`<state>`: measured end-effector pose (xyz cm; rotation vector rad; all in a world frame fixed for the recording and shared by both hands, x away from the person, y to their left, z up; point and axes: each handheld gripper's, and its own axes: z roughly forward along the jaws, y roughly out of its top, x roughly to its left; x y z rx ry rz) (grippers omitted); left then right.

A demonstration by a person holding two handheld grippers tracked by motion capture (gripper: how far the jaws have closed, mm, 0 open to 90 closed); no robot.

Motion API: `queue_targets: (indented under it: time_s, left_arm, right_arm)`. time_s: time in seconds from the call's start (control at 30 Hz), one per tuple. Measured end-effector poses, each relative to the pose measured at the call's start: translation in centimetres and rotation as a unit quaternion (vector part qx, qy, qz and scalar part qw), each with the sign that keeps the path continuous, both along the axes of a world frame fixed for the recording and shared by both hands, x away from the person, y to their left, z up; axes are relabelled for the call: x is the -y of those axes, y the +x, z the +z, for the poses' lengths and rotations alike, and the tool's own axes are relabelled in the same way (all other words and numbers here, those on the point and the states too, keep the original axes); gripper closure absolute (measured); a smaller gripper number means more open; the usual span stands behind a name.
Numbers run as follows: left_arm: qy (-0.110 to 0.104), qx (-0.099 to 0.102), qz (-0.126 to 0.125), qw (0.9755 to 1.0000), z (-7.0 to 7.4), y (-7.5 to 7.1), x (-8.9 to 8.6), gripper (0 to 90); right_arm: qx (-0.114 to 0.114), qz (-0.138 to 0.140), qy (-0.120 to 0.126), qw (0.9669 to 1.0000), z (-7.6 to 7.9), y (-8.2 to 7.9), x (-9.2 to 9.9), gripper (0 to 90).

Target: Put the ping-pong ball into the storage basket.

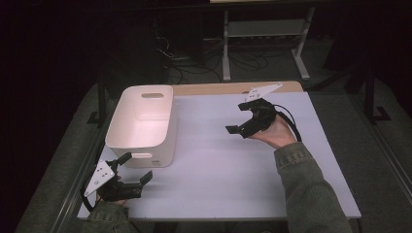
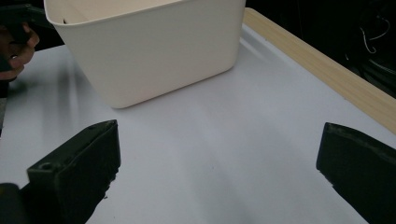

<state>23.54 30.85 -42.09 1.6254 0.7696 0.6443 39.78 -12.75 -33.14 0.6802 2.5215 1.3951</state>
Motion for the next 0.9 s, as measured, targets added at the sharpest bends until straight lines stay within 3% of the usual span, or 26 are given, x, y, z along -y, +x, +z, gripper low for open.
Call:
queue_targets:
  time_s: [0.47,0.9]
  left_arm:
    - [0.0,-0.001,0.001,1.0,0.0,0.1,0.0,1.6]
    - [-0.001,0.0,0.001,1.0,0.0,0.0,0.0,1.6]
  right_arm:
    - [0.007,-0.025,0.011,0.9996,-1.0,-1.7,2.3,0.0]
    - [-0.004,-0.045,0.02,0.9988,-2.9,-3.3,4.4,0.0]
